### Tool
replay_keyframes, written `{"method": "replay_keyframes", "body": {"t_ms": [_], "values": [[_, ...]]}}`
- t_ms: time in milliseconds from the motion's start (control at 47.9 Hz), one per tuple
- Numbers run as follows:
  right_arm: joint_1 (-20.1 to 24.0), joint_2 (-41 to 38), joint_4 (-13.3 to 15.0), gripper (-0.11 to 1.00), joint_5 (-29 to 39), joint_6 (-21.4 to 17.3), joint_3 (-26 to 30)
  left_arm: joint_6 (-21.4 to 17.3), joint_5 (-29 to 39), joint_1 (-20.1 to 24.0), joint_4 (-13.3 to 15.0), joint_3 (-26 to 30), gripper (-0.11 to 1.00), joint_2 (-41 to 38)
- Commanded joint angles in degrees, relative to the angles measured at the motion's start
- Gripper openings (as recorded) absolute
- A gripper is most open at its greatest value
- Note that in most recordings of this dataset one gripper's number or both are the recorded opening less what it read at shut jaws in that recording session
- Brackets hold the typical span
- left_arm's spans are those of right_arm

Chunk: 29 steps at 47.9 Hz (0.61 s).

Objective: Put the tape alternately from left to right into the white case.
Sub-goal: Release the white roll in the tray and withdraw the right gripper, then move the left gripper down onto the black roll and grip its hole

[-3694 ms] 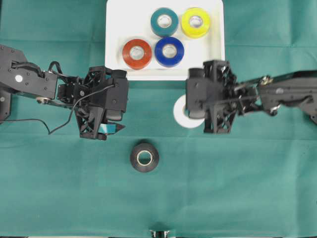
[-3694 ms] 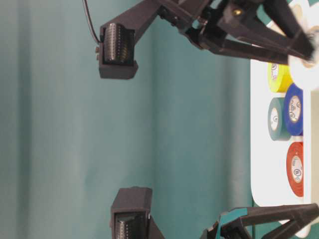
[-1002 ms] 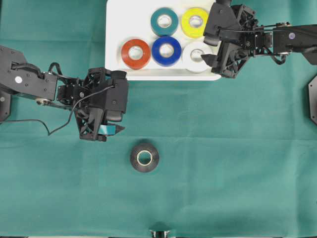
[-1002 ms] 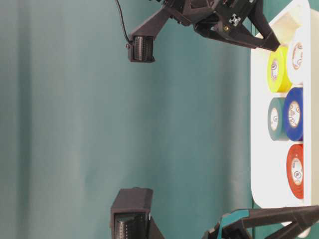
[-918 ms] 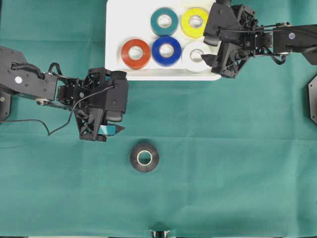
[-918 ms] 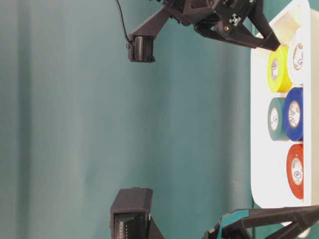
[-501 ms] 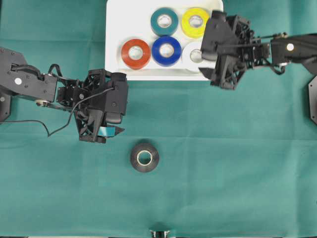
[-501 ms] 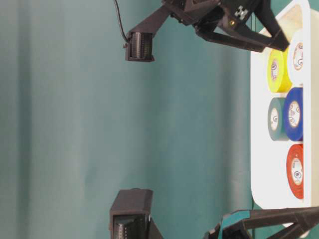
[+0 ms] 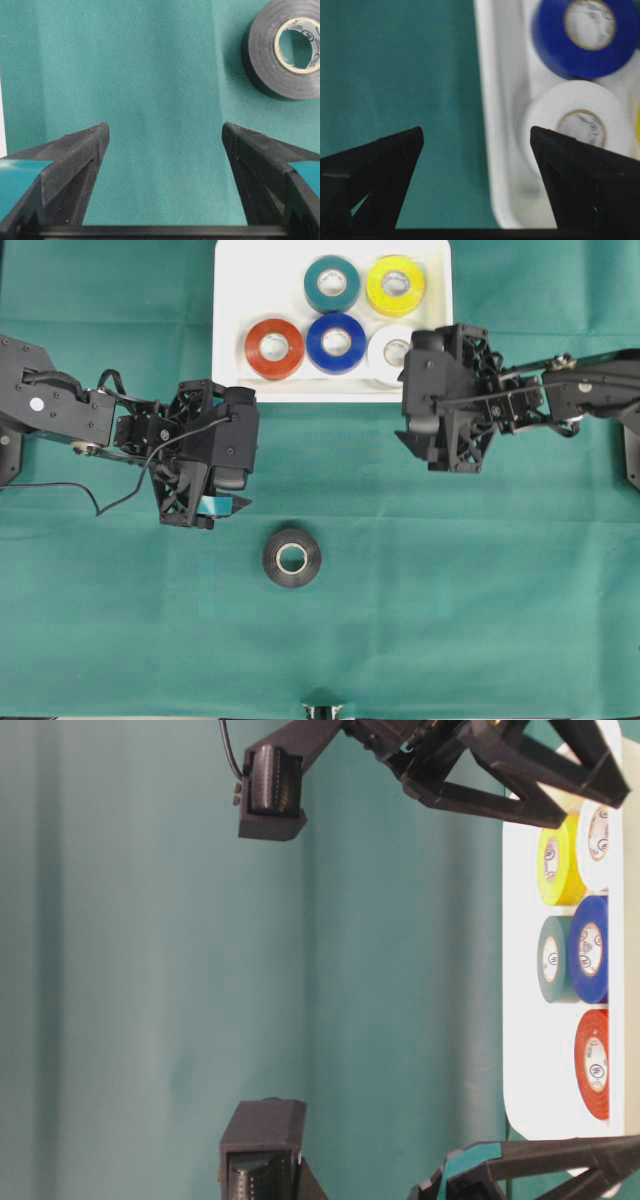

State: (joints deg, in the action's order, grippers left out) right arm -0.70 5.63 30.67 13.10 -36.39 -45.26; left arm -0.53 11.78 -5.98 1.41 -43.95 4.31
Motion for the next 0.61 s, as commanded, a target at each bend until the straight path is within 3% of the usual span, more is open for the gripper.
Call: {"method": "replay_keyframes", "body": {"t_ms": [0,292,584], "values": [[1.4,1.6,0.1,0.72,-0.4,-0.1,0.5,-0.1,-0.3,-0.2,0.2,1.2,0.93,0.9],[5.4,1.7,-0.2,0.72,-0.4,-0.4,0.7,0.0,-0.3,-0.2,0.2,1.2,0.93,0.9],[6.4,1.6,-0.2,0.72,-0.4,-0.4,0.6,1.9,-0.3,-0.5,0.2,1.2,0.94,0.9]]}}
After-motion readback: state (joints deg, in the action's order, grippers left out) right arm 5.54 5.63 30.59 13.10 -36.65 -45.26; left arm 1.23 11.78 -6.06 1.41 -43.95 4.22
